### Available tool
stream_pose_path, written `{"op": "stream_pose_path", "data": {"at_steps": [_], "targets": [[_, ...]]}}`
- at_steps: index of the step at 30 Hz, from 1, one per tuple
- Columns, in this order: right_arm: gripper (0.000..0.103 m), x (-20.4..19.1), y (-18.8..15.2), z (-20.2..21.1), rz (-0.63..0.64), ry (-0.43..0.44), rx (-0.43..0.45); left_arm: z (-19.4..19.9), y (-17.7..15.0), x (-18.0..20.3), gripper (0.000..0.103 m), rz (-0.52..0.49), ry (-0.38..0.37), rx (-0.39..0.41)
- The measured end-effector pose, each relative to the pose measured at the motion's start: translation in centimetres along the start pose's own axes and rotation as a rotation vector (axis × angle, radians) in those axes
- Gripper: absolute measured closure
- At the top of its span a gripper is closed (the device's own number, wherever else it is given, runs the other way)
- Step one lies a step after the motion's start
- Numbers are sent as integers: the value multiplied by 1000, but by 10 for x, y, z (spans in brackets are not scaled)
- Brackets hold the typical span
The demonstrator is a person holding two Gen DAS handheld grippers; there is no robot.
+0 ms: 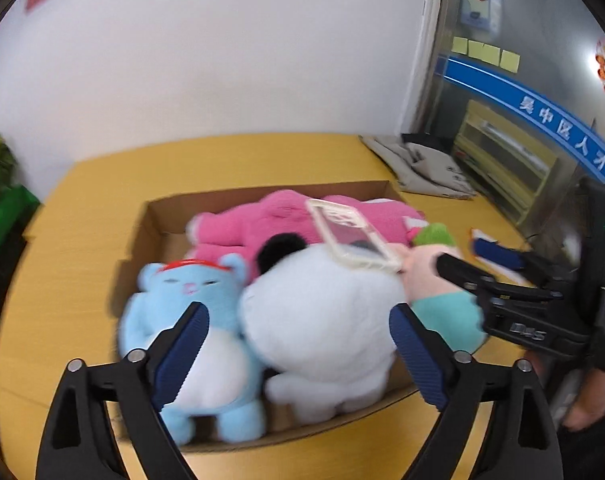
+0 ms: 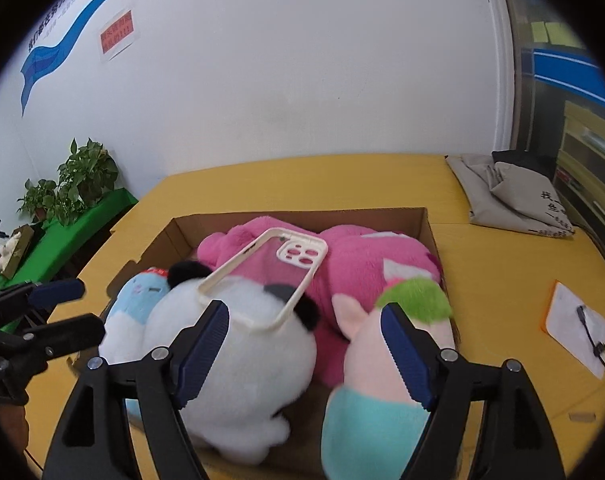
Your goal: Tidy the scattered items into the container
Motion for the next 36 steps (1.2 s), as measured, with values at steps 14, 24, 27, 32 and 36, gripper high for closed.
{"op": "stream_pose_path", "data": {"at_steps": [14,24,27,32,36], "targets": [[25,-33,-63,78,66,-68,71,61,-67,5,0,129,21,80],[25,-33,-82,98,61,-73,62,77,-79,24,0,118,32,93],[25,-32,-85,101,60,-75,62,79,-81,27,1,117,34,95],[25,-31,-90,101,60,-79,54,80,-82,31,0,117,22,94],[25,-31,-93,101,65,-81,50,78,-83,35,0,110,26,90]]}}
Point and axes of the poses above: each gripper's, at about its wrist camera, not at the fingertips, and z roughly against the way its jaws point, x to its right, y to its top, the point moved 3 cm from there along -z, roughly the way its jaws point, and after that the axes turned 11 degrees about -z, right-handed, at the moved point
